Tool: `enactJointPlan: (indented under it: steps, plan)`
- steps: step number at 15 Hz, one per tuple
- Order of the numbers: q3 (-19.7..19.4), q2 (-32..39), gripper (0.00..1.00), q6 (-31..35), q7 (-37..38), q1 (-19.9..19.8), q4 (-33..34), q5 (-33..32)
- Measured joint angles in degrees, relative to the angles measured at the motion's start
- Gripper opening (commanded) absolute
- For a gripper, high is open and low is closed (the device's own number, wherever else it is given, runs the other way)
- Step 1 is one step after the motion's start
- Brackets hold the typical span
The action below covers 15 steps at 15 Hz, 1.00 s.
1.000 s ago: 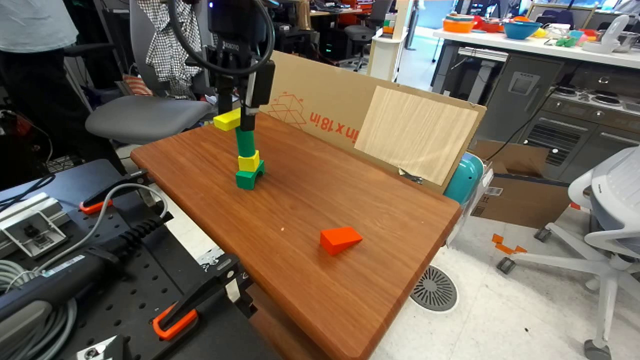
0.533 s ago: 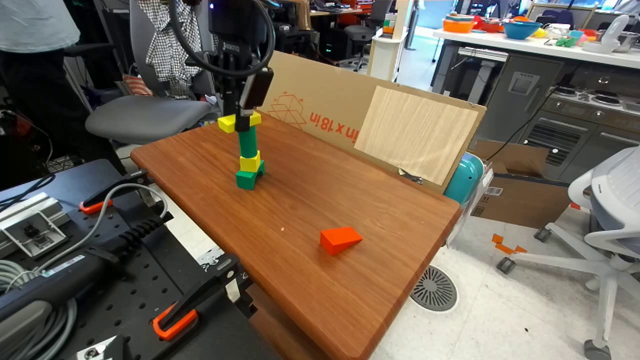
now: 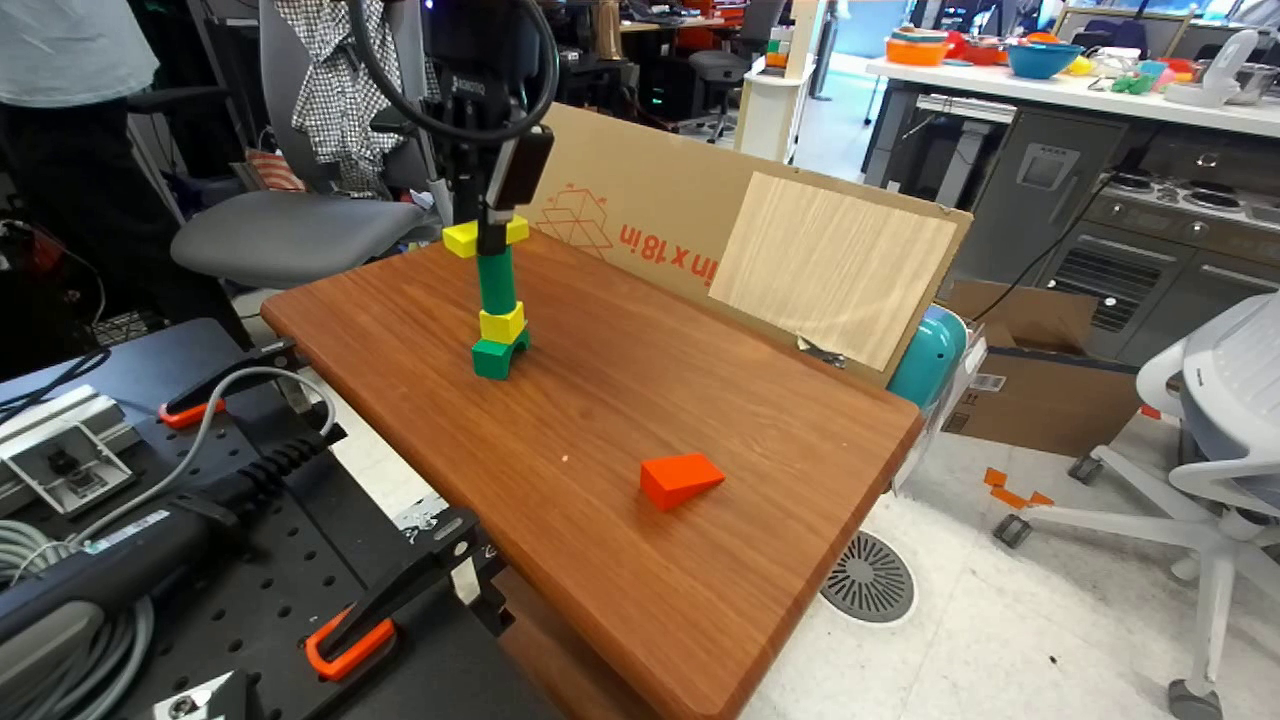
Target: Pick up the yellow object and place it on the table
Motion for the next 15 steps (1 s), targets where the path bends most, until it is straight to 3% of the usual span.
enactJointPlan:
  steps: [8,15]
  plan:
    - [-0.39,-1.23,0.08,0.10,-0.62,-0.56,-0.40,0.37]
    - [-4.36,-1.33,0.08,1.32,-3.29,-5.97,-4.39,1.89]
